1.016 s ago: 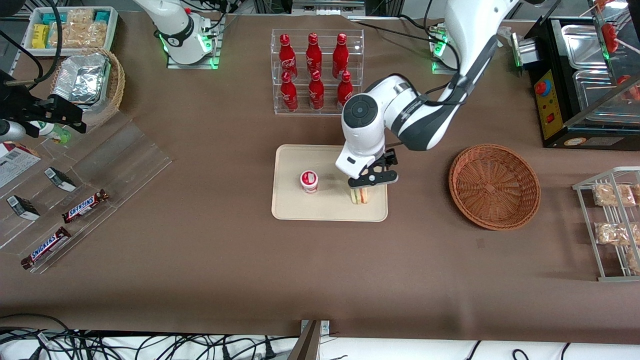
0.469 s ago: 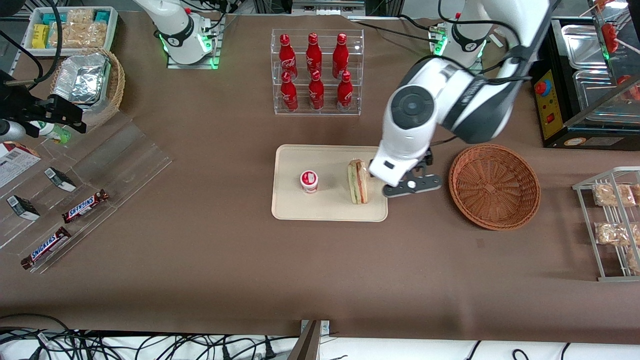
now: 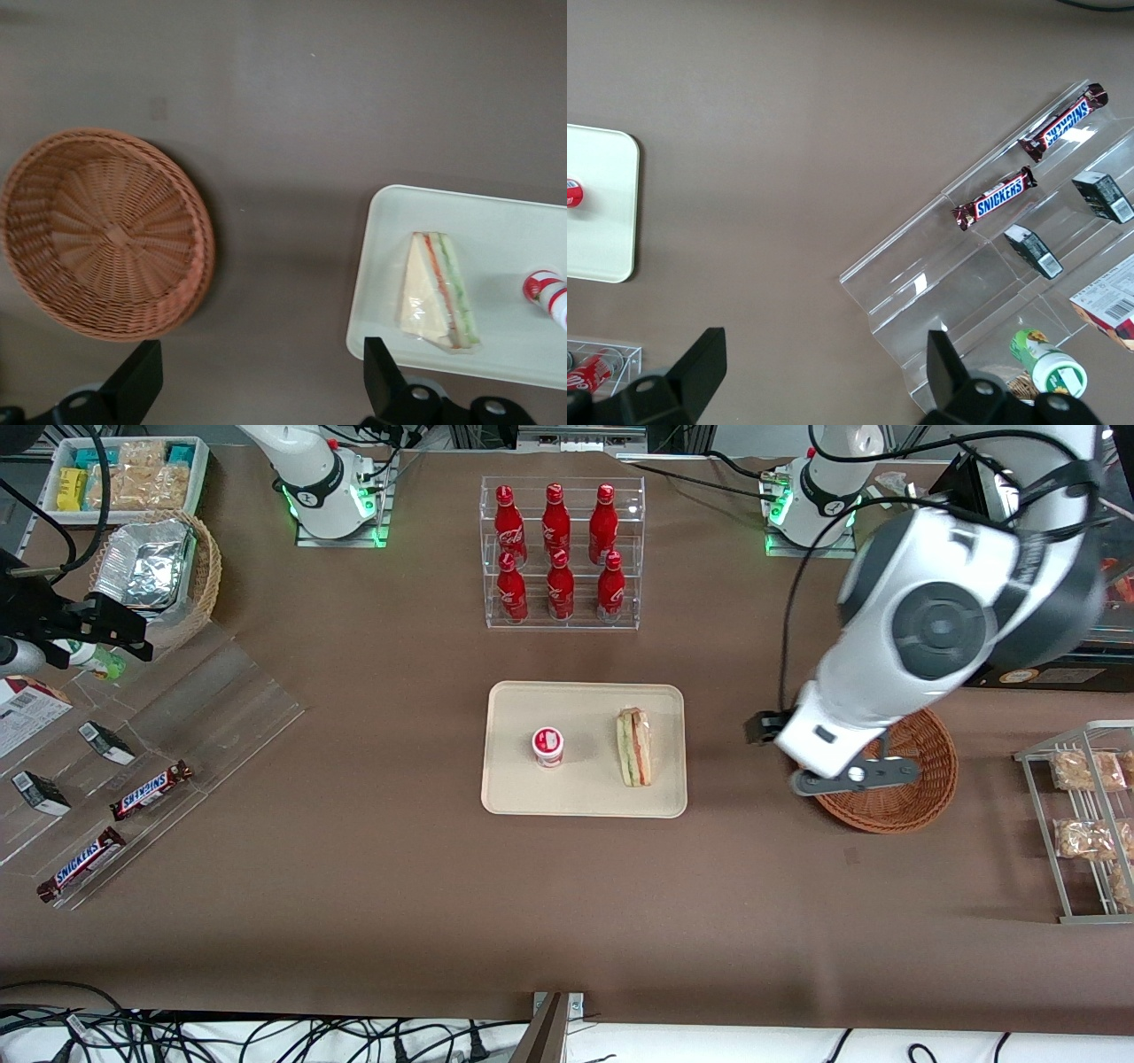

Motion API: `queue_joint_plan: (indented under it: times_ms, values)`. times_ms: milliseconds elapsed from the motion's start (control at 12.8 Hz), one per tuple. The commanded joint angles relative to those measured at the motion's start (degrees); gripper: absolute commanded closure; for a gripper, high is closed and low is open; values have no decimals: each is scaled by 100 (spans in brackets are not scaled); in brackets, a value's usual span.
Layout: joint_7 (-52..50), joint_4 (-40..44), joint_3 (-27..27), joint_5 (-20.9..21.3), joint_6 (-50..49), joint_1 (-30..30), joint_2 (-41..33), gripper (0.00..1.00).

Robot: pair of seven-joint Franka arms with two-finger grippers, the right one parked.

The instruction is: Place sandwich from basket to tray

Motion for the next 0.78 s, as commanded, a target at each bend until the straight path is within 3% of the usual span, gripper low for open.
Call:
queue_joint_plan:
  times_ms: [0,391,703]
  values:
    - [873,4,521,-283,-412,-57,-307,0]
    - [2071,-4,1339,-450,-589,-57,-378,0]
    - [2081,-13,1288,-459,-589,267,-387,0]
